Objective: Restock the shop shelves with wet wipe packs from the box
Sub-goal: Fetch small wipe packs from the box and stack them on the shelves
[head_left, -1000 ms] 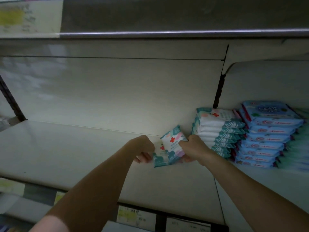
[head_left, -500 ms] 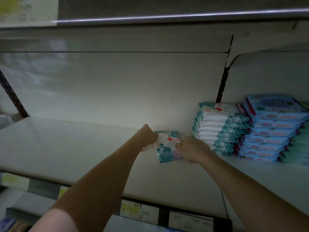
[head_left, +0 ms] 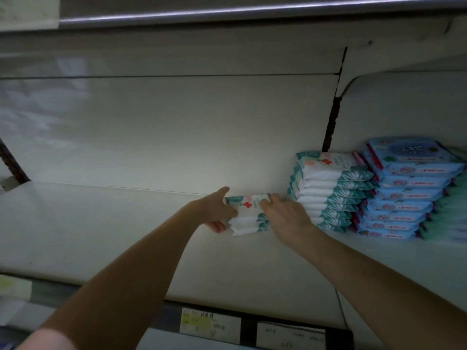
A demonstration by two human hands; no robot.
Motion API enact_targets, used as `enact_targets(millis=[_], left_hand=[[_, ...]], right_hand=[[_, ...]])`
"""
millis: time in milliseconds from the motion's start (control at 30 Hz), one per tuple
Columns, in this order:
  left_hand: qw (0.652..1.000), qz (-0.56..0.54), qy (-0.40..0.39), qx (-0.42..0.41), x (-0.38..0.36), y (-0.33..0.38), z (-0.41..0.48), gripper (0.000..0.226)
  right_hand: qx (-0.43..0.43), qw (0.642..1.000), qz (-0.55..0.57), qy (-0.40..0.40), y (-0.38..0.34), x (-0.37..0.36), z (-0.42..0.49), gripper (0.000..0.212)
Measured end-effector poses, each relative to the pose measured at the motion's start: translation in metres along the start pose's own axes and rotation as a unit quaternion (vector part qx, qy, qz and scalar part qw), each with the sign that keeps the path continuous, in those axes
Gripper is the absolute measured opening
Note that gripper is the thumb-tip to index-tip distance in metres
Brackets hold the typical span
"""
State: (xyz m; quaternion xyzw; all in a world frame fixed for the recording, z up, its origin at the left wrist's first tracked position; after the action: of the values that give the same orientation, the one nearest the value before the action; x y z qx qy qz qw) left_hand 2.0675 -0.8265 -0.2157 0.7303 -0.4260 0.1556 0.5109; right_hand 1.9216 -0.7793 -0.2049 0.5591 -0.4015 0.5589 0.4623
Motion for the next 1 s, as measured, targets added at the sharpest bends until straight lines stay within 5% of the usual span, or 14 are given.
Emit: enact_targets(millis=[100, 300, 400, 633, 1000], left_hand=[[0.997, 0.054, -0.018, -0.060, -0.007, 0.011, 0.002, 0.083], [0.949, 0.275, 0.079, -0.132, -0.017, 0.022, 0.021, 0.078], [0.938, 0.284, 0.114, -0.164, -0.020, 0.025, 0.026, 0.062], [0.963, 0.219, 0.067, -0.141, -0.004, 0.026, 0.022, 0.069], [0.978, 0.164, 0.025, -0.125, -0.007, 0.025, 0.020, 0.069]], right_hand=[[0.002, 0.999, 0.031, -0.008, 0.005, 0.001, 0.004, 0.035], [-0.052, 0.998, -0.008, -0.023, 0.002, -0.004, 0.005, 0.054], [-0.061, 0.998, -0.030, -0.013, 0.001, -0.001, 0.006, 0.057], [-0.008, 0.997, -0.080, 0.009, 0.000, 0.016, 0.009, 0.028], [0.014, 0.992, -0.121, 0.041, 0.009, 0.011, 0.011, 0.025]])
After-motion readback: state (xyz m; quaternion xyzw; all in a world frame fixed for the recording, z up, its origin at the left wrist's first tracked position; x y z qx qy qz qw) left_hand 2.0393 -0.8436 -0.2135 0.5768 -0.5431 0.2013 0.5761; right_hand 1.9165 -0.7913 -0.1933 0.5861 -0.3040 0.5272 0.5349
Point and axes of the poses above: each hand's wrist, its own z-axis towards the middle knuckle, its own x-axis out of the back of the hand, y = z × x, the point moved 5 cm from there along z, towards the middle knuckle, and after that the axes turned 7 degrees about z, right-handed, at the moved point
